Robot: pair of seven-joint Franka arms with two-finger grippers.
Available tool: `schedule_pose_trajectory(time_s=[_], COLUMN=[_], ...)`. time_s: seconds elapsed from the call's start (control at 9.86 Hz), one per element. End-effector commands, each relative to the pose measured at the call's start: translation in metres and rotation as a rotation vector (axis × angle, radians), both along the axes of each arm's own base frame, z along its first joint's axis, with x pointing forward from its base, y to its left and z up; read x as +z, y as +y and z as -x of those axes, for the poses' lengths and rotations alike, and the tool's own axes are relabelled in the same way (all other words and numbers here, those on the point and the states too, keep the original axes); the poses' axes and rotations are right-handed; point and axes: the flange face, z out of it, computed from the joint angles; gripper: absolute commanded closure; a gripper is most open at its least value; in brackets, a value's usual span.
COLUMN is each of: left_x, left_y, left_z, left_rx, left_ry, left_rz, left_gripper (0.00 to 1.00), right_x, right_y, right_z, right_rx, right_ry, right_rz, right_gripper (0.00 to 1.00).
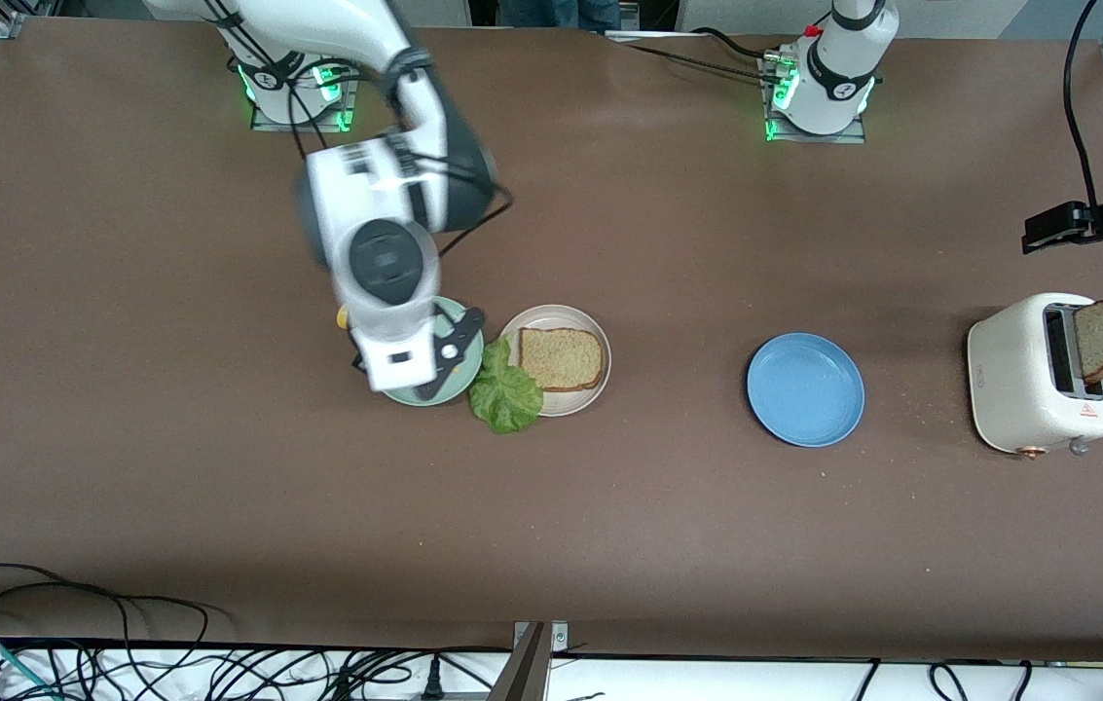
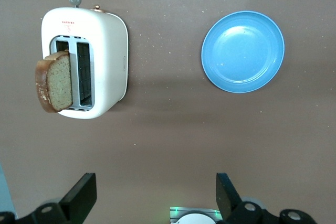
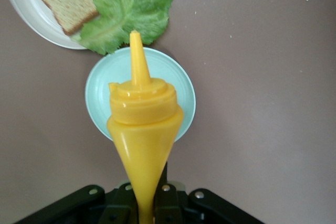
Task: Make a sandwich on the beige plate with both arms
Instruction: 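Carry the mustard bottle back and lower it to the table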
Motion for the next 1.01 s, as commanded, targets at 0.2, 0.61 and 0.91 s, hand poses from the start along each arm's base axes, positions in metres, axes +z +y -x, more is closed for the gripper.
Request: schedule_pose_trajectory(time_s=[0.2, 0.61, 0.91], left_x=[0.004, 0.002, -0.002], left_y=[0.002, 0.003, 0.003], left_z=[-0.003, -0.004, -0.005], left_rx=[-0.014, -0.014, -0.019], left_ry=[-0.001, 0.002, 0.01], left_rz=[-0.029, -0.029, -0.025], left_gripper=[0.0, 0.0, 0.0], right_x=[-0.028, -0.091, -0.157], right_y=[-0.129, -0.256, -0.282], right_z=[-0.036, -0.027, -0.001], right_rx=[0.02, 0.202, 0.35], right_ry=[0.181, 0.178, 0.039], right_rz=[-0.532, -0.996, -1.276], right_gripper=[1.0, 1.0, 1.0])
